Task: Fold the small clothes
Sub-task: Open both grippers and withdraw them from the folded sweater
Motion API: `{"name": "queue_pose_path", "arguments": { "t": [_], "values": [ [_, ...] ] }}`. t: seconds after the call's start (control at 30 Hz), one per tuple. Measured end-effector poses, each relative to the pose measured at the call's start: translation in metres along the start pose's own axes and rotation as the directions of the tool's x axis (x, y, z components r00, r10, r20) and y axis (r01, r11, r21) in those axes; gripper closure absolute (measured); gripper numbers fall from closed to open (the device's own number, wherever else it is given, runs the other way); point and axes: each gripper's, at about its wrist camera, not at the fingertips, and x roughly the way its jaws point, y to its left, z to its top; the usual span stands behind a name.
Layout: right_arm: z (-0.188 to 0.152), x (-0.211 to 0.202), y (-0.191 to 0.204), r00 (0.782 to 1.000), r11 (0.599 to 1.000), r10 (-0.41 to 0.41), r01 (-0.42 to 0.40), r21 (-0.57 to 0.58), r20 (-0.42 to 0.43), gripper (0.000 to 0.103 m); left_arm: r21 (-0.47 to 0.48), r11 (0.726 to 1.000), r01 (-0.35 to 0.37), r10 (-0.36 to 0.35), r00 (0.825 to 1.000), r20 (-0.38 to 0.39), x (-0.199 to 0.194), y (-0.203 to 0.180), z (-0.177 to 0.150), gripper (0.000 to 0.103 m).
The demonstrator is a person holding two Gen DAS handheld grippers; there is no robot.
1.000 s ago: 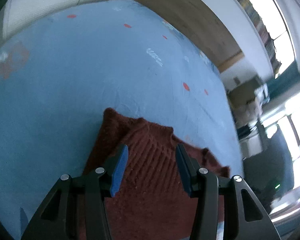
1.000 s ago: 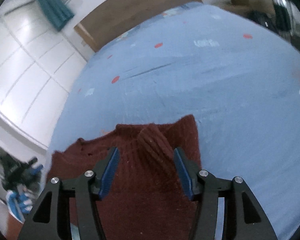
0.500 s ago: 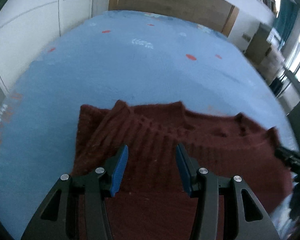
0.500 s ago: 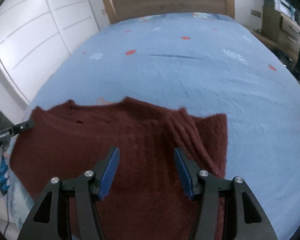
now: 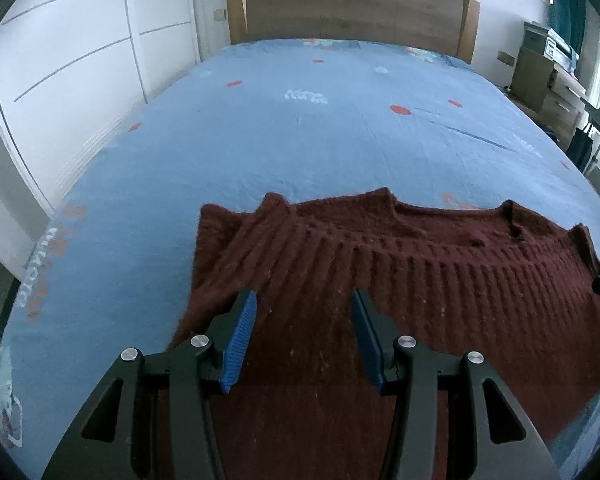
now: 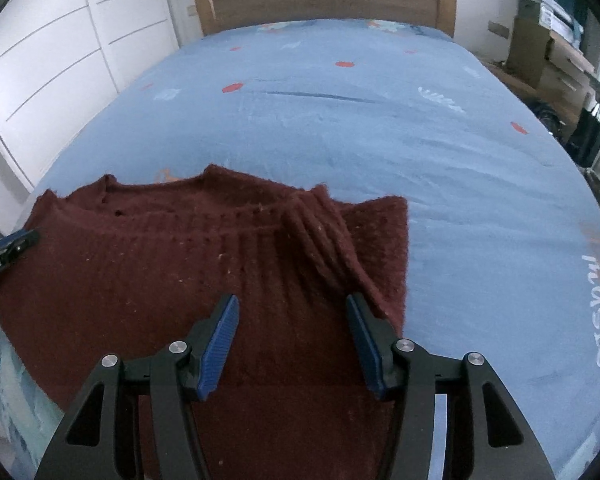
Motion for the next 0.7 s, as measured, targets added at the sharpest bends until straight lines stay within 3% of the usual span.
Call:
{"name": "queue_pose_path", "arguments": {
  "t": [0.27,0.7],
  "values": [
    [-0.017,-0.026,0.023,1.000,0.998,0.015,-0.014,-0.060,0.025,0.045,0.015,1.000,0.007,-0.008,1.000,0.021,-0.011,-0.008,-0.011,0.055],
    [-0.046,-0.011,0.025,1.000,0.998,-0.009,0.008,-0.066,-0.019,0.041,0.009,1.000,0.004,-0.004,1.000,-0.012,-0.007,-0.009,-0.032,0.052]
  ]
}}
